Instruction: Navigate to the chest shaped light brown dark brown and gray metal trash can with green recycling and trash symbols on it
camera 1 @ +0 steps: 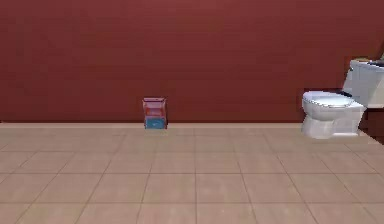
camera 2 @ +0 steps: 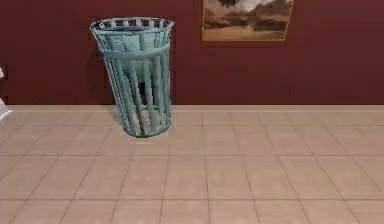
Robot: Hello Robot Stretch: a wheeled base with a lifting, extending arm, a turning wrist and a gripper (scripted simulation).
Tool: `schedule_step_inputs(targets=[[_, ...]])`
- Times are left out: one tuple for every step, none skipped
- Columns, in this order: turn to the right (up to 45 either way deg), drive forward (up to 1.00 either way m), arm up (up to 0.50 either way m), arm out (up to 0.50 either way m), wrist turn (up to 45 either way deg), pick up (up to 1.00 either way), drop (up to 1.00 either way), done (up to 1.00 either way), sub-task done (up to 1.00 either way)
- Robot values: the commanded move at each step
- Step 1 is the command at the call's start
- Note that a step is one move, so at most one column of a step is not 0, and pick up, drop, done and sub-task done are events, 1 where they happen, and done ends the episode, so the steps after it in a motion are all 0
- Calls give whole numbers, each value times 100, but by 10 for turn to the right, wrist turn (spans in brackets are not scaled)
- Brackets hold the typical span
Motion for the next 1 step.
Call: schedule_step_inputs(targets=[[-450, 0, 0, 0, 0, 0, 0, 0, 0]])
